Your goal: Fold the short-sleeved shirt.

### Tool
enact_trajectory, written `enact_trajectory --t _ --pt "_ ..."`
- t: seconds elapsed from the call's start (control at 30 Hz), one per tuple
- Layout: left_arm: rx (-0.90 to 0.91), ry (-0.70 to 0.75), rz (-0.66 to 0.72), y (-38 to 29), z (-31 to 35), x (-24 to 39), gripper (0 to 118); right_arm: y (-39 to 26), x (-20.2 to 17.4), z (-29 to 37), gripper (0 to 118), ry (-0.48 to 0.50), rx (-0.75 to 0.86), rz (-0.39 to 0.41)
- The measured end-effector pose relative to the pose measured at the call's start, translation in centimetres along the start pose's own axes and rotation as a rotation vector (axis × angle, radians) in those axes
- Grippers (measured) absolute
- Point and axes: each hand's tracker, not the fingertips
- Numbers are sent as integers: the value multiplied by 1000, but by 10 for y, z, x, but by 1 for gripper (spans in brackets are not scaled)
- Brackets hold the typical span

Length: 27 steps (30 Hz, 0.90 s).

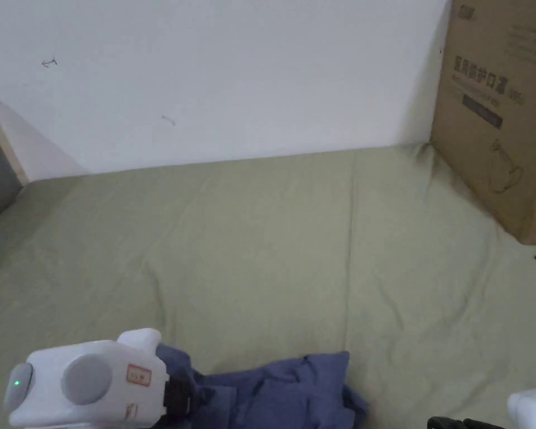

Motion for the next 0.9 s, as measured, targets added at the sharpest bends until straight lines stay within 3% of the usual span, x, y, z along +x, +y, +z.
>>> enact_trajectory --t 0.13,0.2,0.23,0.3,0.33,0.4,0.5,0.57,0.6,0.67,0.73,0.83,0.9 --pt "-84 -148 62 14 -50 61 8 -3 16 18 0 -14 29 -41" --pt "-133 -210 85 19 -80 80 15 -5 23 24 0 -29 39 -61" --pt "-163 -276 140 19 -93 87 39 -5 27 25 0 -39 39 -71" --pt "-263 -414 225 18 -112 95 102 -6 33 28 0 -50 36 -83" --pt "-268 -490 271 15 -113 97 117 -6 36 29 0 -55 37 -89" --pt "-173 -555 279 14 -92 92 117 -6 41 29 0 -59 42 -101" --pt "-18 -428 171 16 -44 79 117 -6 44 25 0 -53 43 -120" --pt "46 -309 78 13 -19 69 115 -5 44 21 0 -46 39 -124" --pt "75 -258 42 9 -11 66 104 -5 44 20 0 -42 39 -124" --pt "133 -169 -53 2 -6 67 0 -4 41 18 0 -37 44 -120" --pt "147 -106 -165 -2 -17 81 0 -4 41 17 0 -33 50 -118" --pt "45 -225 -212 -6 -47 107 0 -4 41 16 0 -28 52 -118" --pt "8 -207 -269 -11 -74 132 0 -5 43 16 0 -27 45 -120"
